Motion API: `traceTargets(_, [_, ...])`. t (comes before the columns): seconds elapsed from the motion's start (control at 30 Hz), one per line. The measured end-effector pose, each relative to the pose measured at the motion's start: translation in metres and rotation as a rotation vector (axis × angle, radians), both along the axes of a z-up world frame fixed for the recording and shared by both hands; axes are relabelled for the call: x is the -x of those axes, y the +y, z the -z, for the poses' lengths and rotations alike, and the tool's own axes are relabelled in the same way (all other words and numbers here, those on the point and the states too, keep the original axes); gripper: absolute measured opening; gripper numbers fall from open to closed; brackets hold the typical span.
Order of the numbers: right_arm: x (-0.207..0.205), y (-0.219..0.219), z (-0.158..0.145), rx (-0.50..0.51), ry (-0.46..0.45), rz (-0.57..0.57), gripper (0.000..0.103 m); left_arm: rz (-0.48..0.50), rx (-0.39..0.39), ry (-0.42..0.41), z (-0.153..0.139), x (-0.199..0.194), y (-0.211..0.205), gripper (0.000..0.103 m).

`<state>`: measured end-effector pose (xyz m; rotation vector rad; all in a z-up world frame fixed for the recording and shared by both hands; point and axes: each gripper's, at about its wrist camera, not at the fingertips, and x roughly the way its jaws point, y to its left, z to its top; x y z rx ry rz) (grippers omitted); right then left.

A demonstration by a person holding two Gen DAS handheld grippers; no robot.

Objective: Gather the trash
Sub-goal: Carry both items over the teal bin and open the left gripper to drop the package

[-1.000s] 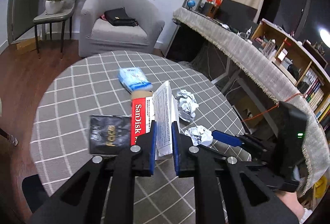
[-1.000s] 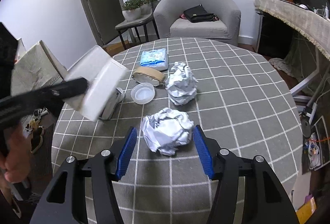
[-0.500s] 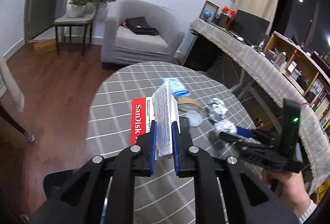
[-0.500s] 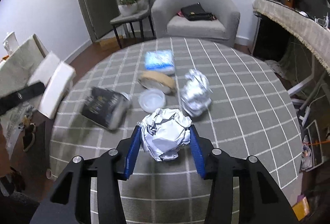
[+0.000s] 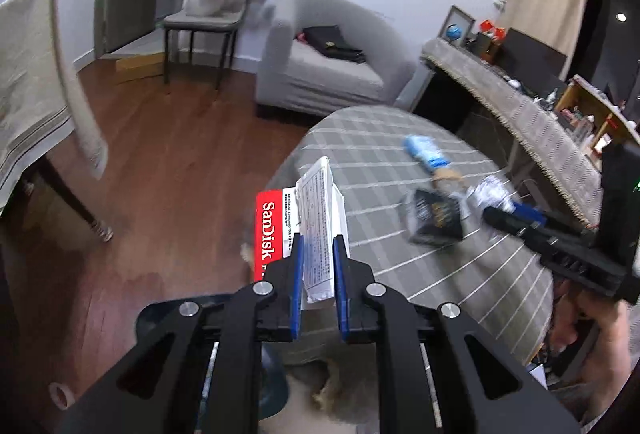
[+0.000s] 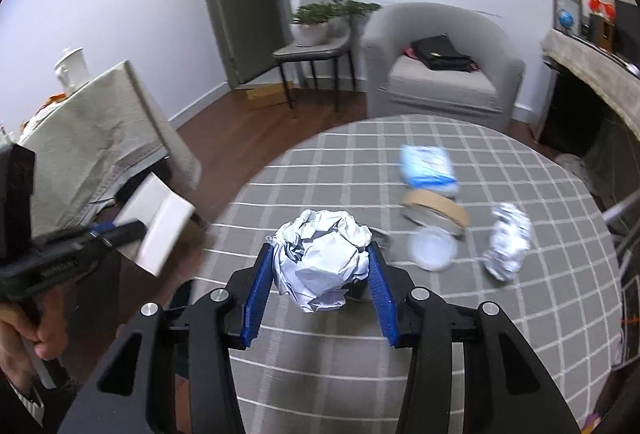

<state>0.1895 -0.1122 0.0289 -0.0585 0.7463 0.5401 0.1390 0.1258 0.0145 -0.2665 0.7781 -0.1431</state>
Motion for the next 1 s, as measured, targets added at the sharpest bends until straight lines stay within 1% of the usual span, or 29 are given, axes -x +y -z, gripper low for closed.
traceTargets(0.23, [0.008,0.040,-0.003,-0.007,-0.002,-0.078,0.047,-0.049,-0.023,0.089,0.033,0.013,0.033,0.015])
traceTargets(0.43, [0.014,0.076,0.000,-0.027,0.028,-0.158,0.047,-0.078,-0.065,0.176,0.065,0.021,0.051,0.015])
traceTargets(0.6, [0.021,0.108,0.005,-0.004,0.045,-0.216,0.047,-0.098,-0.064,0.250,0.091,0.028,0.068,0.015])
traceTargets(0.83, [0.033,0.156,0.021,0.042,0.093,-0.295,0.047,-0.095,-0.081,0.378,0.141,0.040,0.079,0.015])
traceTargets(1.0, [0.039,0.178,0.030,0.072,0.116,-0.329,0.047,-0.091,-0.074,0.442,0.162,0.046,0.091,0.016])
